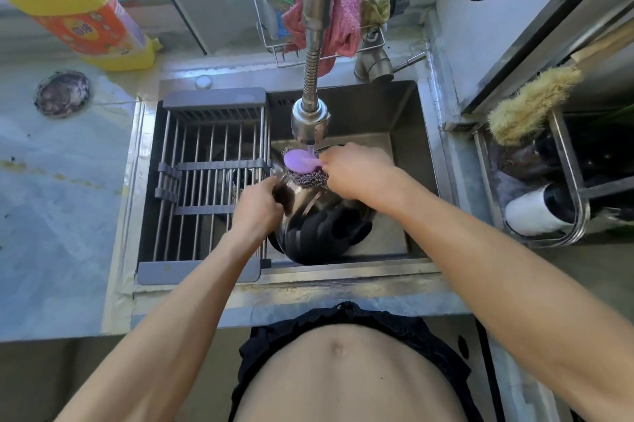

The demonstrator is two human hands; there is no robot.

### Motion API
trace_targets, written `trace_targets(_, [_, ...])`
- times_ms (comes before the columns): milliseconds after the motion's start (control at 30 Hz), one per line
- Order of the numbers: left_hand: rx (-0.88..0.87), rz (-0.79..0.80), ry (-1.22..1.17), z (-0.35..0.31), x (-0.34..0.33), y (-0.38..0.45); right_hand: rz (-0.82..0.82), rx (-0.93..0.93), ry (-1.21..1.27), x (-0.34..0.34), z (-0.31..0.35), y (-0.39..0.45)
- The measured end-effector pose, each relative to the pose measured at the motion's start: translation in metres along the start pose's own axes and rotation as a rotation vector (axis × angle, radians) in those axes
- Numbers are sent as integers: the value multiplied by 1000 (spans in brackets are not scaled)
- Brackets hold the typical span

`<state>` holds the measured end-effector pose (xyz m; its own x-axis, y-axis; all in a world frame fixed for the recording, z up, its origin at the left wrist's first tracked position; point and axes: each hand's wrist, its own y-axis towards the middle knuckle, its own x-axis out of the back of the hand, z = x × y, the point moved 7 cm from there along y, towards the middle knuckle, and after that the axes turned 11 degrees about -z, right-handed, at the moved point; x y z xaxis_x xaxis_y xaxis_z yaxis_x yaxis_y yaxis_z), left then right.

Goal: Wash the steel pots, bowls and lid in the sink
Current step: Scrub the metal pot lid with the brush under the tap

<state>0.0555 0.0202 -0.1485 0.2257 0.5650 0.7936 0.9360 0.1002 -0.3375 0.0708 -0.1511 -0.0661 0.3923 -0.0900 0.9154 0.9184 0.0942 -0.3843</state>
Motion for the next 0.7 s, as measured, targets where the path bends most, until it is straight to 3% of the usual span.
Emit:
trace_targets(133, [60, 113, -18, 8, 7, 2, -72, -71, 6, 5, -21, 4])
trace_targets(267, [176, 109, -332, -21, -4, 17, -61, -6, 32, 1, -11, -9])
trace_targets(367, [282, 16, -352, -33, -23, 19, -93, -14, 49, 0, -21, -15])
trace_targets(533, [359, -163, -337, -21, -27, 14, -106, -263, 65, 10, -80, -23])
trace_targets(700, [350, -221, -538, -15, -36, 16, -143, -27, 61, 16, -17, -42])
